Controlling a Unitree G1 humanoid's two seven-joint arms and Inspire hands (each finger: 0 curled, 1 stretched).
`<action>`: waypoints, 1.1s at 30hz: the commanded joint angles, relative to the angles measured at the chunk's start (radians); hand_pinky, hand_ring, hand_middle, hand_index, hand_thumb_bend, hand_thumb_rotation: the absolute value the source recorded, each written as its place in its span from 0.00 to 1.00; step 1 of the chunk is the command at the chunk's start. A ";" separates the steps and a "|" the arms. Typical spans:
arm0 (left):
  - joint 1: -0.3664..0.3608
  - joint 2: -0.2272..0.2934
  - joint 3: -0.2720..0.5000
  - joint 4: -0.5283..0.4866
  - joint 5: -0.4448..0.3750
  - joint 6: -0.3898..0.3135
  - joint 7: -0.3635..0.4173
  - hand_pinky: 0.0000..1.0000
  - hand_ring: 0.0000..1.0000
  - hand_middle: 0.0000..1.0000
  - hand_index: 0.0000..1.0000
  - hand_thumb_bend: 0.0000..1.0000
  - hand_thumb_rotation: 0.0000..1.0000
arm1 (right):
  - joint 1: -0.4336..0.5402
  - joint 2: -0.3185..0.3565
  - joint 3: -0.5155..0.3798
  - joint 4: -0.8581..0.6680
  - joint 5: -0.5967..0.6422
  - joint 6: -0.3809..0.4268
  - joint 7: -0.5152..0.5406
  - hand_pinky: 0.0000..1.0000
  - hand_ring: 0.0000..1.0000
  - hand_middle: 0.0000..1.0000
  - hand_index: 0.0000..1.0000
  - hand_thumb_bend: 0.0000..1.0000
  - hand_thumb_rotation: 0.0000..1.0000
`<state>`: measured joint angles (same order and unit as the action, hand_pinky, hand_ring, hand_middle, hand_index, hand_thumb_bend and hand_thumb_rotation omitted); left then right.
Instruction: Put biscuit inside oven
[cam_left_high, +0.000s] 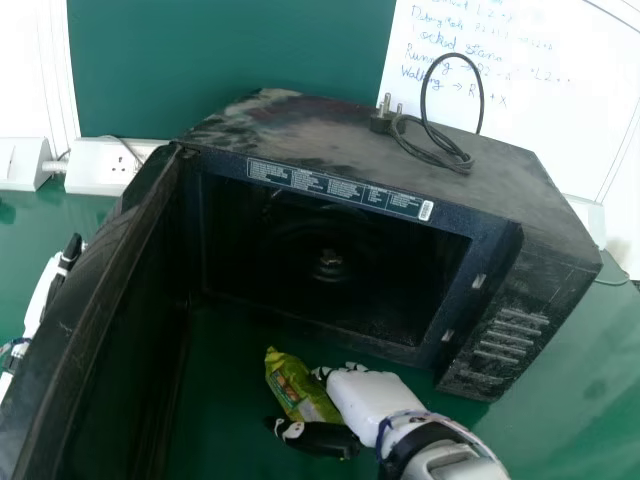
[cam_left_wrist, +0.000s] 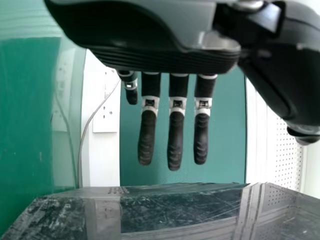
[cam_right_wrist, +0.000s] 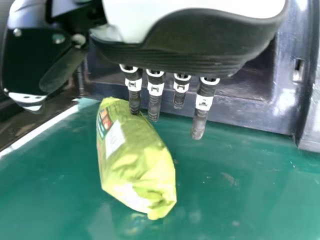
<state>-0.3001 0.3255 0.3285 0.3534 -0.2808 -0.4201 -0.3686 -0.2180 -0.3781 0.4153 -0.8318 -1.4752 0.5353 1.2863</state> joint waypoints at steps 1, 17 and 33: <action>0.017 -0.003 -0.007 -0.021 0.007 0.008 0.012 0.31 0.37 0.44 0.48 0.52 0.07 | 0.029 0.038 -0.017 0.035 -0.006 -0.040 0.021 0.74 0.88 0.92 0.92 0.87 0.60; 0.025 0.000 -0.006 -0.038 -0.004 0.016 0.003 0.31 0.37 0.44 0.48 0.52 0.07 | 0.067 0.174 -0.141 0.072 -0.060 -0.210 0.025 0.70 0.85 0.90 0.91 0.87 0.58; 0.004 0.010 0.004 0.028 -0.011 -0.032 -0.030 0.32 0.38 0.44 0.48 0.52 0.08 | 0.104 0.224 -0.193 0.061 -0.080 -0.298 0.039 0.71 0.85 0.90 0.91 0.88 0.58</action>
<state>-0.2926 0.3266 0.3276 0.3685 -0.2843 -0.4380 -0.3925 -0.1346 -0.1650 0.2240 -0.7679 -1.5499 0.2481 1.3230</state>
